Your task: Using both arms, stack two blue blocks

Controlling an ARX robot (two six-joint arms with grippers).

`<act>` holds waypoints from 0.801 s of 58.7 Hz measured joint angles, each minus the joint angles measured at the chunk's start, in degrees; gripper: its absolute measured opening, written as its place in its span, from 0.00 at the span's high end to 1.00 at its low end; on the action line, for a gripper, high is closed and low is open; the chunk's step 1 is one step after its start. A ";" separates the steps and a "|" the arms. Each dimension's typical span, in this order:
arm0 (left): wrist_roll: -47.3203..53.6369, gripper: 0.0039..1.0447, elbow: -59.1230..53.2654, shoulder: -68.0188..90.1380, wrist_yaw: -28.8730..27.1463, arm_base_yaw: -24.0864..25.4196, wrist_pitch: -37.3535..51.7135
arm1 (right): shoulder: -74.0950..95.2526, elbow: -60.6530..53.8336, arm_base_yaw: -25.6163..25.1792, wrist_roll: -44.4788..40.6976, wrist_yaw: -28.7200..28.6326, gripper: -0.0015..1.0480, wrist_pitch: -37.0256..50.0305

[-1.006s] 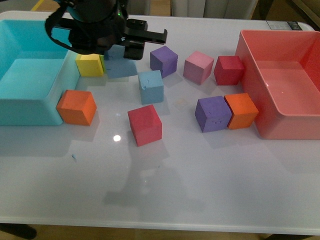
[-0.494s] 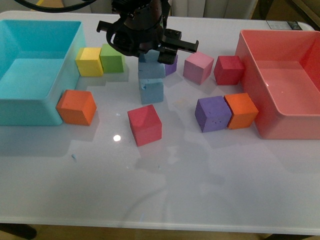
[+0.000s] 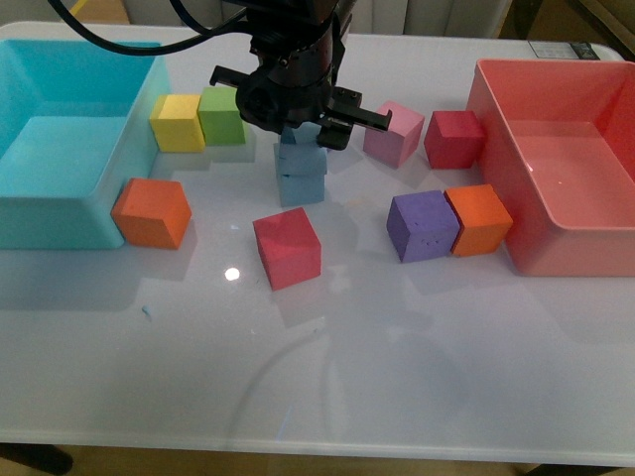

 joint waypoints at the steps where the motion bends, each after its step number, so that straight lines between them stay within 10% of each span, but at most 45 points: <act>1: 0.00 0.62 0.02 0.17 0.00 0.04 -0.13 | 0.00 0.00 0.00 0.00 0.02 0.09 0.00; 16: -0.04 0.59 0.37 0.59 0.24 0.22 -0.17 | 0.00 0.00 0.00 0.00 0.02 0.09 0.00; 33: -0.04 0.07 0.37 0.59 1.11 0.42 0.20 | 0.00 0.00 0.00 0.00 0.02 0.09 0.00; 47: -0.07 0.08 -1.49 -0.79 1.38 0.48 0.98 | 0.00 0.00 0.00 0.00 0.02 0.09 0.00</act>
